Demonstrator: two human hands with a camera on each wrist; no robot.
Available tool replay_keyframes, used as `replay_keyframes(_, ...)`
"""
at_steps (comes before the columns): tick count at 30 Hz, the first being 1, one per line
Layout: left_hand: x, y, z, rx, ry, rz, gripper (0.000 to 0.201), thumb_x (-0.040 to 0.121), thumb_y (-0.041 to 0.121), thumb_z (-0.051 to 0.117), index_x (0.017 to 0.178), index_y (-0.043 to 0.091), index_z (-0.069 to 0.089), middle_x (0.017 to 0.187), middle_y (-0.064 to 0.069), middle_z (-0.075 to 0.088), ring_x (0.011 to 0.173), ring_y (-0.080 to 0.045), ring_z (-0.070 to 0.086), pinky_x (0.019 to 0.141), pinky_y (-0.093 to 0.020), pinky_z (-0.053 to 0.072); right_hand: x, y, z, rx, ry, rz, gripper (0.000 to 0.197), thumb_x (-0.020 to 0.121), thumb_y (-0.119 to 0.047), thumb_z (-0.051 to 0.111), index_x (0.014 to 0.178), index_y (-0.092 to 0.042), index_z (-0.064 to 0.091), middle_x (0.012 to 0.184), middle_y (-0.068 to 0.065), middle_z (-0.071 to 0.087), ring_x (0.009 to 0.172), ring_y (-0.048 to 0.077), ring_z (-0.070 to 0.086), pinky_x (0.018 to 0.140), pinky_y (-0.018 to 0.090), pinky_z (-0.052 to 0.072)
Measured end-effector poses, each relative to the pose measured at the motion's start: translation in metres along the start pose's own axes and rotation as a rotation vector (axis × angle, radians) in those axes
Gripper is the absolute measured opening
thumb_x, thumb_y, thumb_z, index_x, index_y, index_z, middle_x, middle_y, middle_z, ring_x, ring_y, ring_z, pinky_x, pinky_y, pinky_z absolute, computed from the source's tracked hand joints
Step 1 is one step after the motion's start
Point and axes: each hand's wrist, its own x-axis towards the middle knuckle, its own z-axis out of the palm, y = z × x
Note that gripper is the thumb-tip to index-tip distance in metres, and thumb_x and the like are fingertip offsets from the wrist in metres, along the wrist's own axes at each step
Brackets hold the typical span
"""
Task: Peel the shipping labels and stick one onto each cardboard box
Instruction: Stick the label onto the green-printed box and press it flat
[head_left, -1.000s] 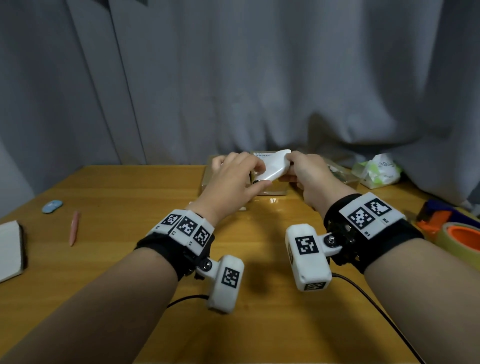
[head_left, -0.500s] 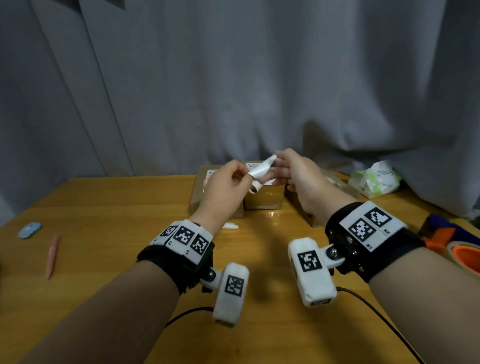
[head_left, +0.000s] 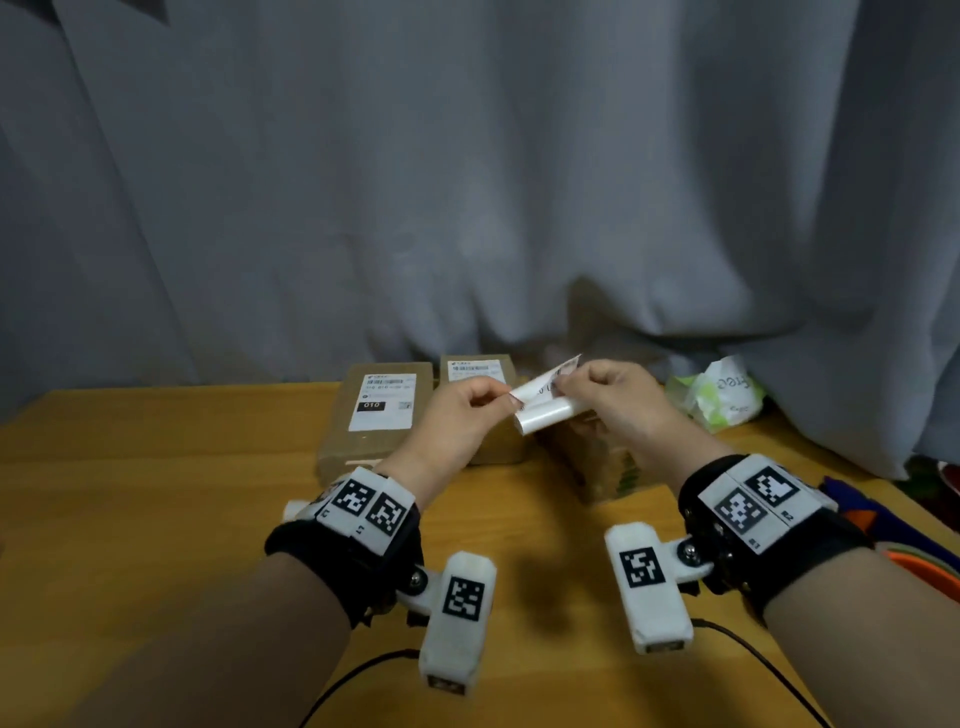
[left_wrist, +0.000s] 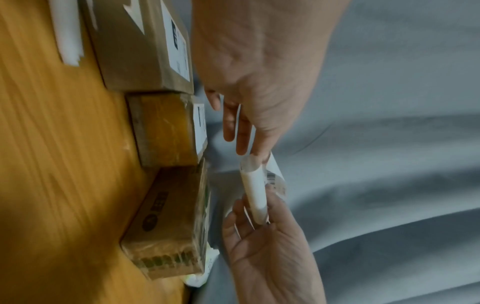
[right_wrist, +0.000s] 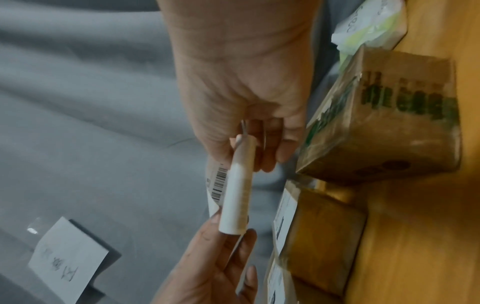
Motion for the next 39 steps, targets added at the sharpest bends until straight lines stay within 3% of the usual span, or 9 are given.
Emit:
replay_keyframes(3,0.018,0.005,0.022,0.042,0.059,-0.005,0.029,0.092,0.021,0.055,0.12,0.014,0.059,0.105,0.001,0.064,0.094,-0.007,0.058,0.078,-0.01,0.045,0.011,0.007,-0.026,0.024,0.078,0.027,0.013,0.085,-0.012,0.063,0.073,-0.013,0.068,0.071,0.003,0.065,0.065,0.015,0.06,0.059,0.023,0.046)
replay_keyframes(6,0.045,0.002,0.042,0.118,0.145,-0.033,0.041,0.096,0.019,0.043,0.136,0.011,0.043,0.118,-0.001,0.06,0.112,-0.015,0.054,0.097,-0.026,0.041,0.024,0.014,-0.053,0.152,0.199,0.12,0.009,0.084,-0.01,0.061,0.076,-0.01,0.064,0.074,0.012,0.057,0.064,0.02,0.054,0.055,0.023,0.046)
replay_keyframes(8,0.064,-0.003,0.058,0.412,0.047,0.02,0.044,0.096,0.026,0.043,0.137,0.01,0.041,0.128,-0.004,0.055,0.119,-0.02,0.05,0.102,-0.029,0.037,0.034,0.025,-0.068,0.189,0.259,0.15,0.008,0.084,-0.011,0.062,0.076,-0.01,0.065,0.072,0.007,0.058,0.064,0.017,0.056,0.053,0.019,0.047)
replay_keyframes(10,0.081,-0.01,0.075,0.789,-0.104,0.062,0.058,0.093,0.045,0.043,0.141,0.013,0.036,0.141,-0.011,0.043,0.132,-0.027,0.038,0.111,-0.038,0.03,0.046,0.037,-0.079,0.177,0.292,0.158,0.008,0.081,-0.013,0.065,0.074,-0.014,0.067,0.076,0.003,0.062,0.078,0.019,0.059,0.072,0.027,0.047)
replay_keyframes(14,0.097,-0.024,0.094,1.15,-0.356,-0.015,0.078,0.085,0.071,0.028,0.149,0.027,0.016,0.159,-0.004,0.008,0.147,-0.025,-0.001,0.118,-0.048,-0.004,0.064,0.049,-0.086,0.226,0.252,0.221,0.008,0.084,-0.013,0.063,0.077,-0.016,0.067,0.08,0.002,0.063,0.083,0.017,0.059,0.083,0.032,0.044)
replay_keyframes(18,0.091,-0.027,0.088,1.159,-0.412,-0.018,0.076,0.084,0.074,0.024,0.147,0.034,0.017,0.159,0.002,0.01,0.147,-0.023,-0.005,0.113,-0.053,-0.014,0.069,0.051,-0.085,0.336,0.164,0.268,0.008,0.085,-0.011,0.06,0.082,-0.015,0.065,0.083,0.006,0.064,0.079,0.019,0.061,0.078,0.034,0.044)
replay_keyframes(26,0.025,-0.012,0.071,1.12,-0.502,0.013,0.076,0.08,0.076,0.032,0.145,0.038,0.022,0.158,0.01,0.012,0.147,-0.018,-0.006,0.11,-0.06,-0.017,0.021,0.056,-0.073,0.346,0.151,0.366,0.005,0.081,-0.009,0.056,0.08,-0.012,0.061,0.071,0.003,0.059,0.065,0.016,0.054,0.066,0.03,0.045)
replay_keyframes(34,-0.049,-0.003,0.029,1.076,-0.482,0.042,0.071,0.078,0.075,0.038,0.138,0.039,0.034,0.145,0.007,0.032,0.14,-0.018,0.022,0.113,-0.058,-0.01,-0.048,0.043,-0.04,0.355,0.088,0.355,0.013,0.079,-0.006,0.052,0.068,-0.011,0.059,0.048,0.001,0.052,0.053,0.017,0.048,0.061,0.028,0.043)
replay_keyframes(39,-0.075,-0.012,-0.017,1.096,-0.452,-0.028,0.072,0.079,0.075,0.035,0.142,0.043,0.023,0.15,0.006,0.029,0.144,-0.02,0.014,0.114,-0.058,-0.007,-0.063,0.025,-0.003,0.4,0.101,0.294,0.011,0.077,-0.005,0.054,0.074,-0.008,0.064,0.062,0.005,0.053,0.048,0.013,0.05,0.053,0.022,0.044)
